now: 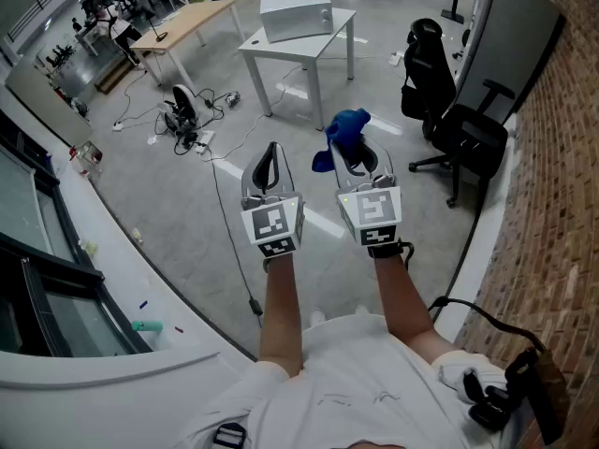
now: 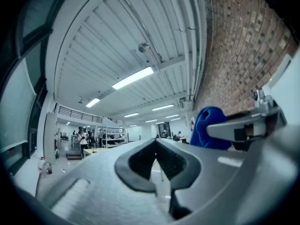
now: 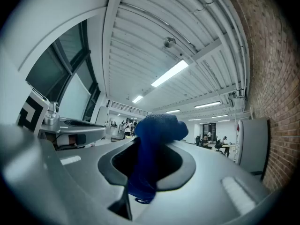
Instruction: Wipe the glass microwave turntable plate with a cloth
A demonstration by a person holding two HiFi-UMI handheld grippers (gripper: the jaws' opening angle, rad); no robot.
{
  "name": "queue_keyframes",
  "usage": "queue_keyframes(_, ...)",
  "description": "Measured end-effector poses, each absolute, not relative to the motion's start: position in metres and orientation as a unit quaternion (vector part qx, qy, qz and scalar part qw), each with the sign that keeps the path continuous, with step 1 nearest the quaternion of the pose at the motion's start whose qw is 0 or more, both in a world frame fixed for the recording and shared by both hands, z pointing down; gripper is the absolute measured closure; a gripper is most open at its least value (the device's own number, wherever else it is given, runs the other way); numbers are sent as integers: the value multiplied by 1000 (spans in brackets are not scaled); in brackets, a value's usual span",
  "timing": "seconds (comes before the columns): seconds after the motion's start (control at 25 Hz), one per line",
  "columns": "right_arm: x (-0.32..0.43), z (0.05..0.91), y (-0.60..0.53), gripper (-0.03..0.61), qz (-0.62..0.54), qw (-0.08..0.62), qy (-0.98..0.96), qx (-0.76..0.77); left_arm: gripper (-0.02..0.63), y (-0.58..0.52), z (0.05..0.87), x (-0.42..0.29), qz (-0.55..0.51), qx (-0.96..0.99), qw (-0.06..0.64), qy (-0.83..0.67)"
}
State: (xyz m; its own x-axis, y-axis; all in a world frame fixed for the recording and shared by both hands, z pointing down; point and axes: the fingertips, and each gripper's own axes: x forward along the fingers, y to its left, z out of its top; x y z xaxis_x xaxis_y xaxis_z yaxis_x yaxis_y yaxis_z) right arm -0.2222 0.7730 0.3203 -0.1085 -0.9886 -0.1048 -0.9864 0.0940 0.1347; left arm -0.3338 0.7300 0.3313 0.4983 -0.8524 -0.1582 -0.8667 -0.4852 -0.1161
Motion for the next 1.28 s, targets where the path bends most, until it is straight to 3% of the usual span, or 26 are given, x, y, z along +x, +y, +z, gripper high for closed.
queue_keyframes(0.56, -178, 319, 798, 492, -78, 1, -726, 683, 618, 755, 330, -296, 27, -857, 99, 506)
queue_keyframes(0.92, -140, 309, 813, 492, -80, -6, -721, 689, 614, 777, 297, -269, 108, -858, 60, 498)
queue_keyframes(1.28, -135, 320, 808, 492, -67, -20, -735, 674, 614, 768, 330, -255, 36, -856, 85, 508)
